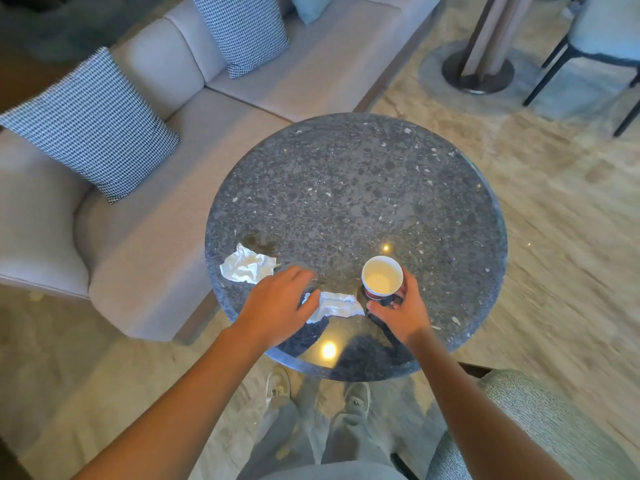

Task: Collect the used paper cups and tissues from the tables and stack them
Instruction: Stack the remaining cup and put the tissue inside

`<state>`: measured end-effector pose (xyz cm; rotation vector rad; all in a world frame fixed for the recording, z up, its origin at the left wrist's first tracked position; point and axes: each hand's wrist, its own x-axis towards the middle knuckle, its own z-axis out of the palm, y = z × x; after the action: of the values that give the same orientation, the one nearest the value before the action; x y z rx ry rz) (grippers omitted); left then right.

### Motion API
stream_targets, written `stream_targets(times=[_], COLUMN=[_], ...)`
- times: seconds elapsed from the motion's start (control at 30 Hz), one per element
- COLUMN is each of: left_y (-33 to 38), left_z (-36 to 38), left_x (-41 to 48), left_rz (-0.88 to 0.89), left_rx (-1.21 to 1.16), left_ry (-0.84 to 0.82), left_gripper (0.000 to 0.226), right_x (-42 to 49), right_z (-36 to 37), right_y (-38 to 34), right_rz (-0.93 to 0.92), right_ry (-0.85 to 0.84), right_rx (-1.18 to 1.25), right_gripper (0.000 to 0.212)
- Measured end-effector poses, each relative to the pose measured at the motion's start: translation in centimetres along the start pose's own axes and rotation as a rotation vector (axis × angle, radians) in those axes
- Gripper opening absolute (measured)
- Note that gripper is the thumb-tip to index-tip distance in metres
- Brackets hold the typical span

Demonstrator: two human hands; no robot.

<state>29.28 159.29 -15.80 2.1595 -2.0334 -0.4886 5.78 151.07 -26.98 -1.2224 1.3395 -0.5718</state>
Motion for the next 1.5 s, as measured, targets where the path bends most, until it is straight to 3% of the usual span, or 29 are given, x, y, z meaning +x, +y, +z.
stream_targets(times=[0.67,0.83,1.03,1.2,1.4,1.5], left_y=[-5.7,-6.5,-6.0,-4.5,-3.0,-3.5], left_z=[3.3,3.1,3.9,6.0,9.2,10.6], left_x=[-0.2,0.1,1.6,3.5,4.5,4.1], left_rz=[0.052,0.058,0.165,0.296,0.369,0.357], left_rx=[-0.064,-0.061,-0.090,-0.077,-0.018,0.011], left_ry=[-0.131,-0.181,-0.178,-0.257,-0.212,-0.172], left_gripper=[0.037,0.040,0.023,0.039,0.043,0.034], right_x=[-0.9,-2.5,-4.6,-6.0,-6.9,-7.0], right_z=[3.8,4.7,4.4,3.4,2.1,1.8], right_y=[-2.8,-4.0,-5.2,-4.6,-2.4,-1.7], right_rz=[0.003,-0.010,-0.029,-0.006,-0.015,-0.008], right_ry=[0.210,0.227,0.248,0.238,0.254,0.253], right_rx=[-0.009,-0.011,-0.034,-0.076,-0.141,-0.150], right_gripper=[0.061,0.059,0.057,0.066,0.072,0.070])
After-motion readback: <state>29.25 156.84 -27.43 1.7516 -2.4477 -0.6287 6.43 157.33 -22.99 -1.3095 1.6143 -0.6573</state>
